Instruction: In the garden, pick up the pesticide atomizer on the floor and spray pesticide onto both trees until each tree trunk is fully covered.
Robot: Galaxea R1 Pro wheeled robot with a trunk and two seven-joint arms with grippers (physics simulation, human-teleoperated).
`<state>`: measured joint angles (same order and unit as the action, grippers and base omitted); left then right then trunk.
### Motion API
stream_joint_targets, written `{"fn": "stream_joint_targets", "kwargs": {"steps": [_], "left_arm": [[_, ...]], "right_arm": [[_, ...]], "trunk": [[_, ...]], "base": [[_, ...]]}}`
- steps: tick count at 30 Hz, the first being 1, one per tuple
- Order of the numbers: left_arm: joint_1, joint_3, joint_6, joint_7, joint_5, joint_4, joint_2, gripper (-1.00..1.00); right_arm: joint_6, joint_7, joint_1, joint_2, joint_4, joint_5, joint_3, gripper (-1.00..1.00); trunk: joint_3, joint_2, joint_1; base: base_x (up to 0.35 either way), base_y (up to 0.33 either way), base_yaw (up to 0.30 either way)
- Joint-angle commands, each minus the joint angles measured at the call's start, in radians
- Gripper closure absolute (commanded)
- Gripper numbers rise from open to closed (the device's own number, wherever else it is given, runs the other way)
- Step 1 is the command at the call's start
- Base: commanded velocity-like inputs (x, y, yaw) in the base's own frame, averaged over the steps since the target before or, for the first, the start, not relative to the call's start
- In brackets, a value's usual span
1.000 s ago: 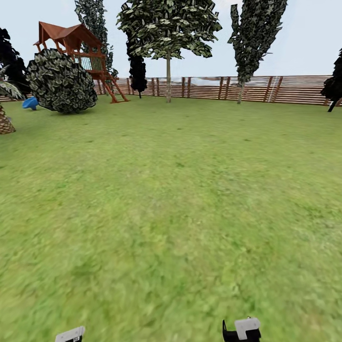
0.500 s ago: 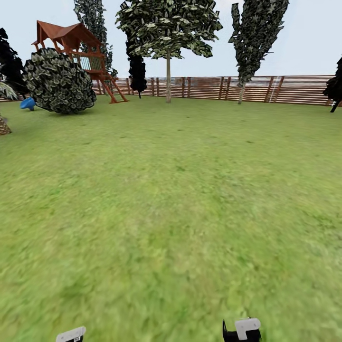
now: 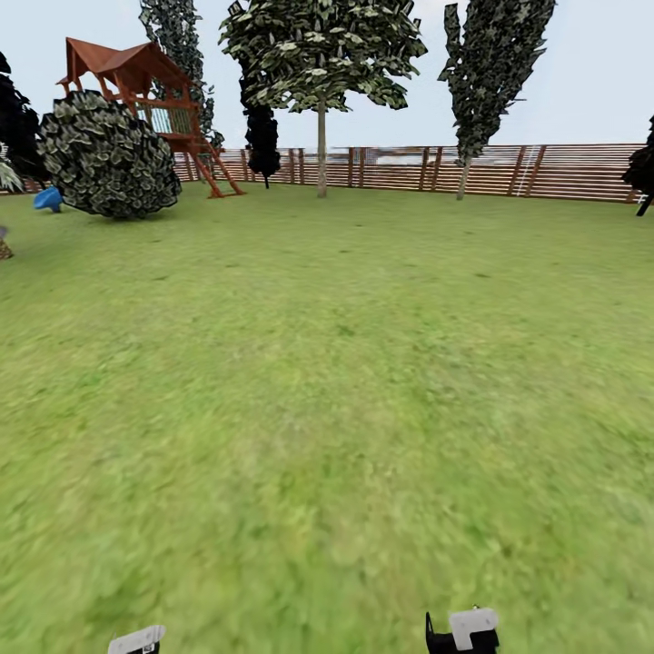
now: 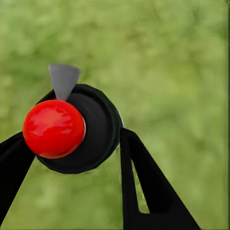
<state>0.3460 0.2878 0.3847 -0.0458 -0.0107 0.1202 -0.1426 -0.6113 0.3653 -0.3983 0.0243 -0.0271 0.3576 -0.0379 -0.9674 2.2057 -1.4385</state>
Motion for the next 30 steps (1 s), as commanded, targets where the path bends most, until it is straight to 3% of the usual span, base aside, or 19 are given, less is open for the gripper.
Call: {"fn": "stream_joint_targets", "kwargs": {"steps": [1,30], "left_arm": [[0.001,0.005,0.003,-0.005,-0.001,-0.001,0.0,1.0],[0.001,0.005,0.003,-0.005,0.0,-0.002,-0.001,1.0]], "right_arm": [[-0.001,0.007,-0.001,0.0,0.001,0.011,-0.004,-1.0],[-0.001,0.007,-0.001,0.0,0.001,0.011,-0.004,-1.0]], "trunk": [[-0.001,0.0,0.0],[-0.001,0.0,0.0]], "base": [[0.339,-0.008,0.0],[0.34,0.0,0.0]]}}
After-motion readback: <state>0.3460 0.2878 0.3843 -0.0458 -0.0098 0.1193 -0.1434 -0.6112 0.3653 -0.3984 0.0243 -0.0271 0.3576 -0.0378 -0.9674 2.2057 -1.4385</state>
